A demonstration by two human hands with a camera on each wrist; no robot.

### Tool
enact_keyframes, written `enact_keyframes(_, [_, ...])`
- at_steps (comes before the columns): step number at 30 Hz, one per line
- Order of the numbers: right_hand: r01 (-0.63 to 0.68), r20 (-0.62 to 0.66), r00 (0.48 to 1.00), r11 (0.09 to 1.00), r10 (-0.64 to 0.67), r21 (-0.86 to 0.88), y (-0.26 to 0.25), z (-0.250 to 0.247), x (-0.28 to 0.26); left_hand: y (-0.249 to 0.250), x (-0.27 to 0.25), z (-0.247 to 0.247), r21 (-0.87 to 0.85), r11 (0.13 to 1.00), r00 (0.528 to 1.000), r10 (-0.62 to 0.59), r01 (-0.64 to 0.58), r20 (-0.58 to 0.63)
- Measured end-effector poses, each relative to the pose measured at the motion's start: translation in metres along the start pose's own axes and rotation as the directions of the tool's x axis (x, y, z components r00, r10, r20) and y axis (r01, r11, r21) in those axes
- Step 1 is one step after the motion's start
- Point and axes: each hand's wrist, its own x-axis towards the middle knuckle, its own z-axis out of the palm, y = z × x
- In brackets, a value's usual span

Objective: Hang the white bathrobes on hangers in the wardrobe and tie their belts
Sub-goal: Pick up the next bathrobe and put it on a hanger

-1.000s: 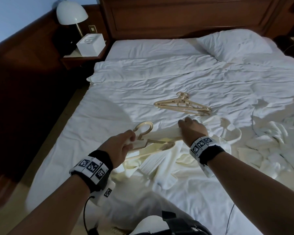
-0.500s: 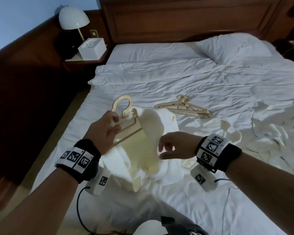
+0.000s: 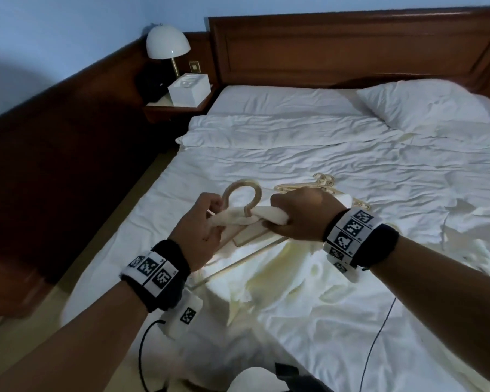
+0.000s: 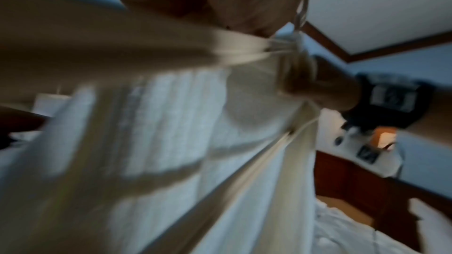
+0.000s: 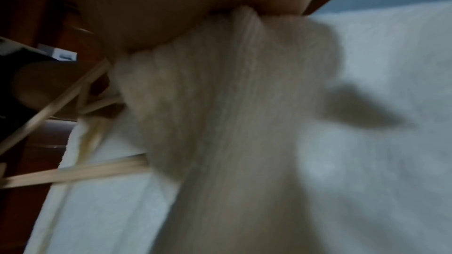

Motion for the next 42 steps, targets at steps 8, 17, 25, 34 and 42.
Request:
enact_keyframes(8, [-0.062,0.113,0.990,0.978,0.086,-0.200,0.035,-0.034,-0.032,-0.002,-0.014,-0.007,0.472,0.794,0.924,-0.330,0.383,-0.195])
enact_keyframes(17, [-0.122,-0.109,0.982,0.963,0.152,0.241,-0.002,-0.076,-0.004,0.113,-0.036,0.011,0.045,0.974,0.947,-0.203,0.221,-0.249])
enact_keyframes(25, [0.256,-0.262,0.947,0.930,-0.187,0.262,-0.095,-0.161,0.069,0.117,-0.100,-0.157,0.519,0.768,0.816,-0.008,0.375,-0.578])
enact_keyframes(34, [0.670,-0.322,0.730,0.724,-0.602,0.165,-0.309,-0.236,0.166,0.109,-0.237,-0.346,0.676,0.578,0.841,-0.033,0.458,-0.541])
enact_keyframes(42, [0.871,-0.317,0.486,0.482,-0.815,0.097,-0.594,-0.315,0.178,0.162,-0.462,-0.537,0.663,0.231,0.682,-0.003,0.712,-0.731])
